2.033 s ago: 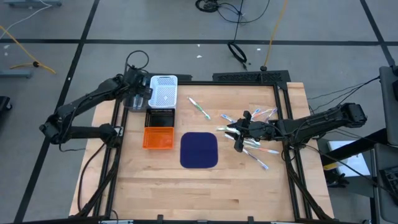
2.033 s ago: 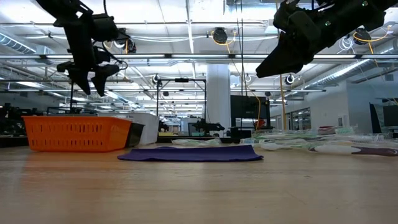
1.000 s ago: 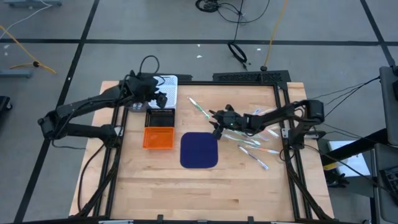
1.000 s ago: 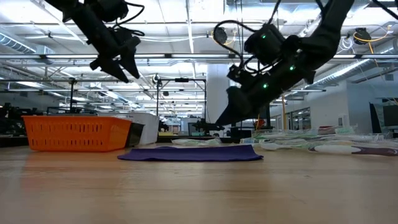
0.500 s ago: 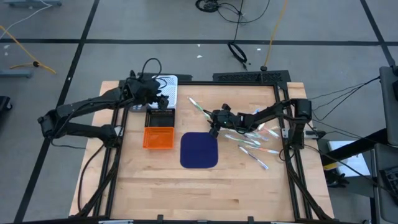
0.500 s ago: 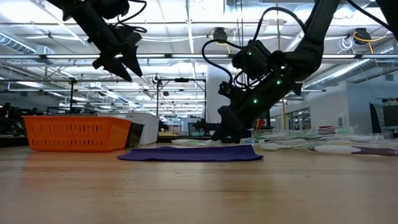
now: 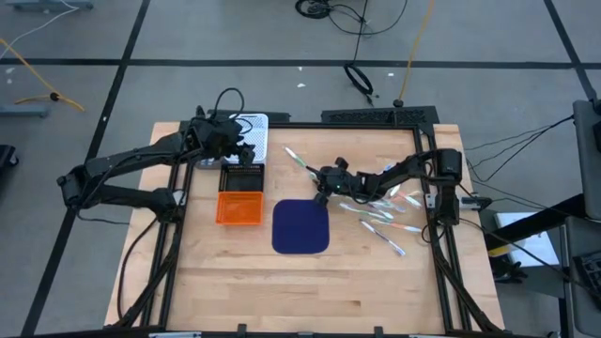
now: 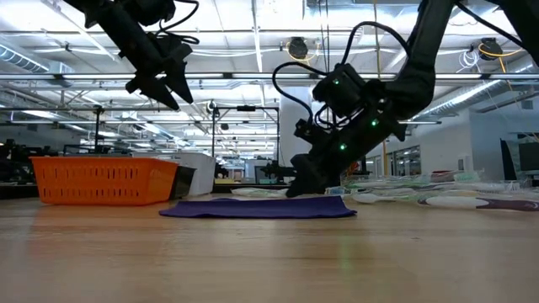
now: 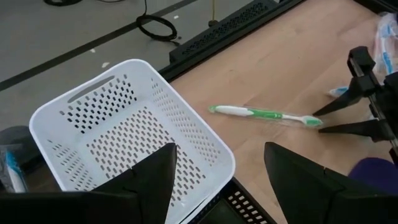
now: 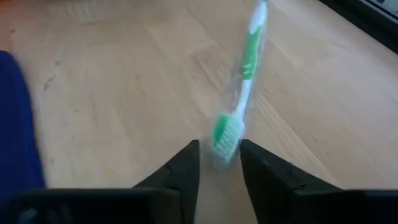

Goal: Pick & Place Toothbrushes
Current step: Put the green toothbrush into the white bin

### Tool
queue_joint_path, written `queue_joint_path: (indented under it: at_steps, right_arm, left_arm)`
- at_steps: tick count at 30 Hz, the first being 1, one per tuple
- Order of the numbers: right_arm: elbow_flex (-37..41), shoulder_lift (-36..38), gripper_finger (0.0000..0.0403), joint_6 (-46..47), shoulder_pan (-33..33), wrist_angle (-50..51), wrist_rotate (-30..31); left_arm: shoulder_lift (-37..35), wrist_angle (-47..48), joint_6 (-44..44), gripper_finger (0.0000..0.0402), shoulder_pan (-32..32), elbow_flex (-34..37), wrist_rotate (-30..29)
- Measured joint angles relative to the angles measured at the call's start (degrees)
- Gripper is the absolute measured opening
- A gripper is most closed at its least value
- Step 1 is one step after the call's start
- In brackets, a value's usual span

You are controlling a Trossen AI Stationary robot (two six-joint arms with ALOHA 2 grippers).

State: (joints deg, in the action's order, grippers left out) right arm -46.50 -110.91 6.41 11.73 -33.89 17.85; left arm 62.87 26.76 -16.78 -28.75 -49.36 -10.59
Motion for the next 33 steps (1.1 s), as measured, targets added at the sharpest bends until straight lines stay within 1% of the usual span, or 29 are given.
queue_joint_path:
  at_steps: [2, 4, 6, 11, 16, 22, 26, 29, 33]
  right_arm:
    - [0.0, 0.0, 0.0069, 0.8, 0.4, 0.0, 0.0]
    - [0.0, 0.0, 0.0028, 1.7, 0.7, 0.5, 0.0]
    - [0.0, 0.1, 0.001, 2.1, 1.0, 0.8, 0.0]
    - [0.0, 0.2, 0.0003, 3.3, 1.0, 0.9, 0.1]
    - [0.0, 2.5, 0.0001, 3.6, 0.4, 3.2, 1.0]
    - [0.1, 9.4, 0.0001, 2.1, -1.5, 6.7, 6.2]
    - [0.0, 15.4, 0.0001, 0.4, -3.6, 6.5, 6.5]
    - [0.0, 19.4, 0.0, -1.3, -5.5, 6.3, 8.1]
    - [0.0, 24.3, 0.0, -3.7, -7.4, 6.6, 10.9]
  left_arm:
    - [0.0, 0.0, 0.0, 0.0246, 0.0, 0.0, 0.0]
    - [0.0, 0.0, 0.0, 0.0246, 0.0, 0.0, 0.0]
    - [0.0, 0.0, 0.0, 0.0246, 0.0, 0.0, 0.0]
    - [0.0, 0.1, 0.0, 0.0246, 0.0, 0.0, 0.0]
    - [0.0, 0.1, 0.1, 0.0246, 0.0, 0.0, 0.0]
    - [0.0, 0.1, 0.1, 0.0246, 0.0, 0.0, 0.0]
    - [0.0, -0.2, -0.5, 0.0246, 0.5, 0.0, 0.4]
    - [0.0, -3.2, -0.2, 0.0246, 1.8, 0.0, 2.0]
    - [0.0, -9.7, 0.2, 0.0246, 3.9, 0.0, 5.0]
